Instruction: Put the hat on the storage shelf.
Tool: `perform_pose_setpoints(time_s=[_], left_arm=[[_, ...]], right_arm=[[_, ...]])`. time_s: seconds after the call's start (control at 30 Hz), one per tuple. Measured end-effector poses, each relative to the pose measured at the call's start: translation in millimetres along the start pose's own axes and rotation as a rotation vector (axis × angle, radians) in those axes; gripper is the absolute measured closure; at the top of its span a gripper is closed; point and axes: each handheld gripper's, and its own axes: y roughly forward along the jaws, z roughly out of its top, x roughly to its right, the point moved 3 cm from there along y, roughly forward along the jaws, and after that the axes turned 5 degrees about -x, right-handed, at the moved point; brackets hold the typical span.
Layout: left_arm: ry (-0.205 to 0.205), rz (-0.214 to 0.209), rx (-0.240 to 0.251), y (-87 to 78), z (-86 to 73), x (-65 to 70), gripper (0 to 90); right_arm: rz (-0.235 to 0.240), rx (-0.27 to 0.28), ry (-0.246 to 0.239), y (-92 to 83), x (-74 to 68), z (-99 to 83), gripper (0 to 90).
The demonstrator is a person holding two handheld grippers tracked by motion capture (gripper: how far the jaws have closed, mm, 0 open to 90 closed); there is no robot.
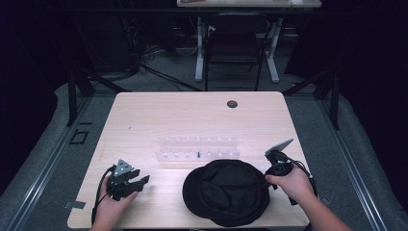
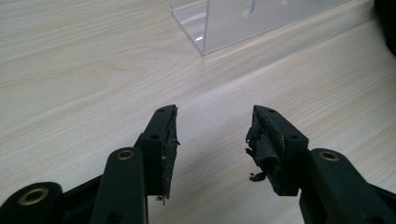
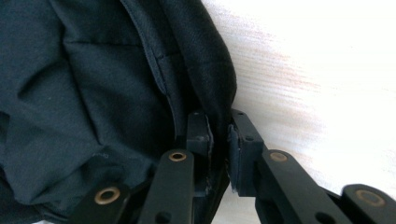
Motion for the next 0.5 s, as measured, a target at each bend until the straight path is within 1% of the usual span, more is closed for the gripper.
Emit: perform_pose_setpoints(time_s=[0.03, 0.07, 0.1, 0.13, 0.23, 0.27, 0.37, 0.47, 0.5], left_arm=[[0.0, 0.001, 0.002, 0.0, 0.0, 0.0, 51.6], [0.0, 0.001, 0.003, 0.0, 0.1, 0.0, 51.6], [0.0, 0.0, 0.002, 0.0, 0.1, -0.1, 51.6], [0.0, 0.001, -0.001, 0.0, 0.0, -0.2, 51.6], [0.001, 0.001, -0.001, 0.2, 0.1, -0.2, 51.6], [0.0, 0.0, -0.002, 0.2, 0.1, -0.2, 51.6], [0.0, 0.001, -0.002, 0.3, 0.0, -0.2, 51.6], [0.0, 0.001, -0.002, 0.3, 0.0, -0.1, 51.6], [0.0, 0.001, -0.001, 0.2, 0.0, -0.1, 51.6]], right_arm=[[0.005, -0.014, 0.002, 0.8, 0.7, 1.8, 78.5], [0.005, -0.014, 0.002, 0.8, 0.7, 1.8, 78.5], [0.018, 0.016, 0.024, 3.7, 0.0, 2.1, 78.3], [0.015, -0.014, 0.013, 3.5, 1.7, 3.3, 77.9], [0.016, -0.007, 0.02, 5.3, 1.7, 4.0, 77.7], [0.011, -0.036, -0.002, 3.9, 2.9, 4.4, 78.2], [0.02, -0.03, -0.008, 4.4, 1.7, 4.9, 80.0], [0.023, -0.044, -0.016, 2.5, 0.4, 4.6, 84.8], [0.032, -0.028, -0.005, 3.5, -0.7, 4.4, 85.9]])
